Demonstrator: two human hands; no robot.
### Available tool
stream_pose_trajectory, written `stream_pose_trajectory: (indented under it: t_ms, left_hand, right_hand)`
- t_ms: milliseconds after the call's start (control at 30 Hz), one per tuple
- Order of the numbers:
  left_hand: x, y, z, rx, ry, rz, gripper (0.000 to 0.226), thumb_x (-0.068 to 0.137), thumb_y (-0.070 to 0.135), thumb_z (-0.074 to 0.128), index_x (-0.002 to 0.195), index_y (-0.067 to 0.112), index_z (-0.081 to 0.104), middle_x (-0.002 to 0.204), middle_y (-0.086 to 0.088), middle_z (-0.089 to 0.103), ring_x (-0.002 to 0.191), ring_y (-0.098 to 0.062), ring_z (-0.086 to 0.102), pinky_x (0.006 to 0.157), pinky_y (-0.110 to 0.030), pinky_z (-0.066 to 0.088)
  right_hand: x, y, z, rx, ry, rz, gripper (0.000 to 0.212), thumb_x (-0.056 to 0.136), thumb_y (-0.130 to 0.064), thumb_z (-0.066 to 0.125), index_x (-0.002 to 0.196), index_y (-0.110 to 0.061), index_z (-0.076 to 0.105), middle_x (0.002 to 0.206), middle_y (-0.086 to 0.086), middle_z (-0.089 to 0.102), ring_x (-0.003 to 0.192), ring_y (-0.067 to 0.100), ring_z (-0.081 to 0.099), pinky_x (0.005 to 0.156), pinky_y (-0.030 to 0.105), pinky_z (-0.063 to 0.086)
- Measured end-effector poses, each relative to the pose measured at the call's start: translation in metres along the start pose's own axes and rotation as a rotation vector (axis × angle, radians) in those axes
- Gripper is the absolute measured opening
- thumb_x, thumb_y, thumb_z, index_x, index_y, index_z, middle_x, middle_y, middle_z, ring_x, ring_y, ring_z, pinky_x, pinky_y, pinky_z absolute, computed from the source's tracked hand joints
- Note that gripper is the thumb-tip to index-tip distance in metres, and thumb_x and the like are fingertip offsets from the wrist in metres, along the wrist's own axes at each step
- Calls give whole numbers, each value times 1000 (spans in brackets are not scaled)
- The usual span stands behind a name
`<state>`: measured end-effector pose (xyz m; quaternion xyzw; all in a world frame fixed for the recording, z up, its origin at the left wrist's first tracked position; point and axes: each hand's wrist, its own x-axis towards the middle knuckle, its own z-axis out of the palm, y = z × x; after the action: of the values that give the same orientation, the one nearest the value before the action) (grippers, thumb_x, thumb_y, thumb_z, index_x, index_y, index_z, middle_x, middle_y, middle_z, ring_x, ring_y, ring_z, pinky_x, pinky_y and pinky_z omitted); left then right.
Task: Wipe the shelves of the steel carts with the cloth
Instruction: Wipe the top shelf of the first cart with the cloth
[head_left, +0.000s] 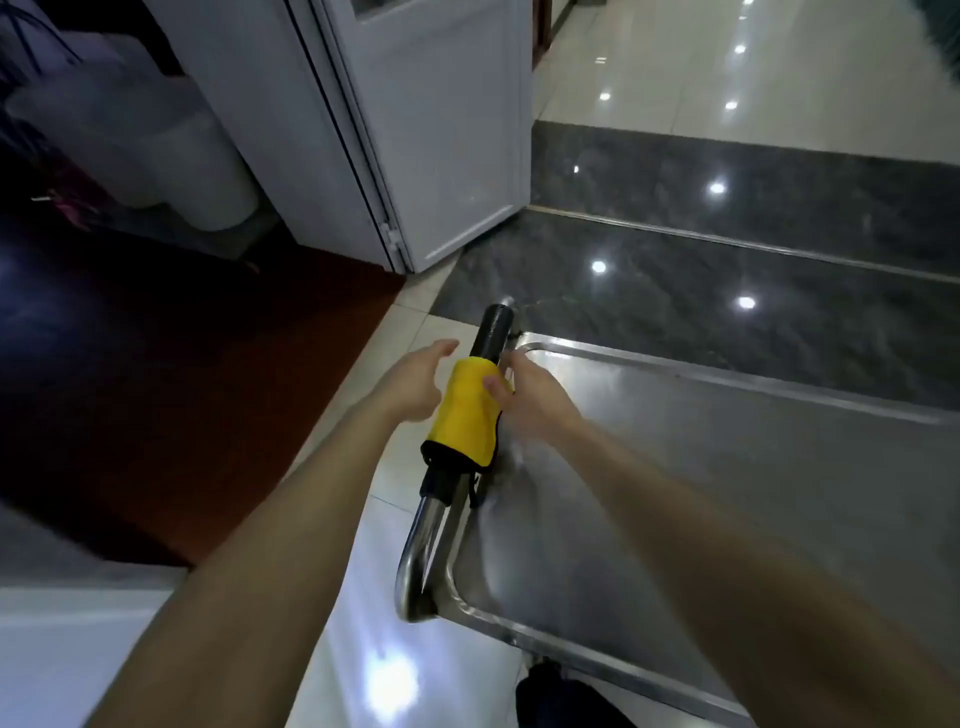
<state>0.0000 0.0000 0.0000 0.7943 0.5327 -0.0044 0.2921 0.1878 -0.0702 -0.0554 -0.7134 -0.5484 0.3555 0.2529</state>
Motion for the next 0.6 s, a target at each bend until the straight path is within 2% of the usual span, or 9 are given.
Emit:
stream_pose_trajectory:
  t_ms: [100, 167, 267, 333, 400, 467, 533, 600]
  left_hand:
    - [10, -6, 2, 6, -116, 7, 93, 91, -16, 56, 170, 24, 29, 169, -2, 44, 151, -29, 46, 118, -41, 45]
    - [13, -12, 8, -21, -138, 7, 87, 93, -12, 61, 169, 20, 34, 164, -6, 50, 148, -30, 49, 117, -43, 46]
    - [11, -24, 14, 45, -85, 34, 60, 101, 4, 65, 157, 20, 52, 145, -10, 59, 135, -31, 57, 113, -48, 50]
    - [6, -29, 11, 98, -1, 47, 42, 104, 23, 68, 145, 21, 62, 134, -10, 59, 129, -30, 57, 110, -50, 50]
    - [-5, -32, 2, 106, 90, 89, 29, 103, 34, 69, 130, 23, 67, 133, -6, 59, 132, -29, 52, 110, -50, 48]
    - [-19, -30, -7, 139, 133, 182, 20, 103, 35, 69, 120, 25, 66, 133, -5, 62, 132, -29, 53, 110, -50, 47]
    - [-37, -25, -13, 133, 180, 275, 17, 105, 31, 65, 119, 22, 62, 122, -5, 68, 118, -31, 62, 101, -50, 51]
    - [-57, -18, -13, 76, 228, 368, 12, 107, 30, 61, 118, 24, 58, 109, -2, 68, 103, -28, 65, 89, -47, 54]
  right_hand:
    - [10, 2, 7, 80, -40, 83, 66, 103, -50, 66, 156, -20, 41, 144, 7, 62, 124, 29, 63, 90, 36, 45]
    - [9, 3, 9, 62, 0, 119, 66, 98, -54, 71, 149, -20, 48, 132, 3, 64, 109, 23, 60, 83, 34, 44]
    - [-1, 1, 4, -13, 60, 99, 58, 96, -55, 73, 138, -18, 61, 112, -4, 60, 97, 18, 56, 71, 29, 40]
    - [-14, -6, 1, -18, 101, 65, 43, 95, -49, 75, 125, -20, 66, 105, -4, 62, 95, 20, 60, 63, 24, 37]
    - [-32, -15, -2, -12, 165, 6, 28, 94, -38, 77, 114, -21, 66, 106, -2, 64, 99, 23, 62, 66, 26, 39]
    - [-57, -24, -7, -7, 222, -41, 25, 95, -31, 76, 116, -20, 67, 117, 1, 65, 106, 22, 59, 79, 31, 42]
    - [-87, -31, -13, 2, 273, -79, 24, 97, -29, 74, 119, -22, 67, 122, 2, 63, 109, 22, 57, 85, 33, 42]
    - [-119, -33, -19, 20, 329, -103, 21, 99, -29, 72, 118, -26, 67, 116, -2, 61, 106, 22, 57, 84, 35, 43]
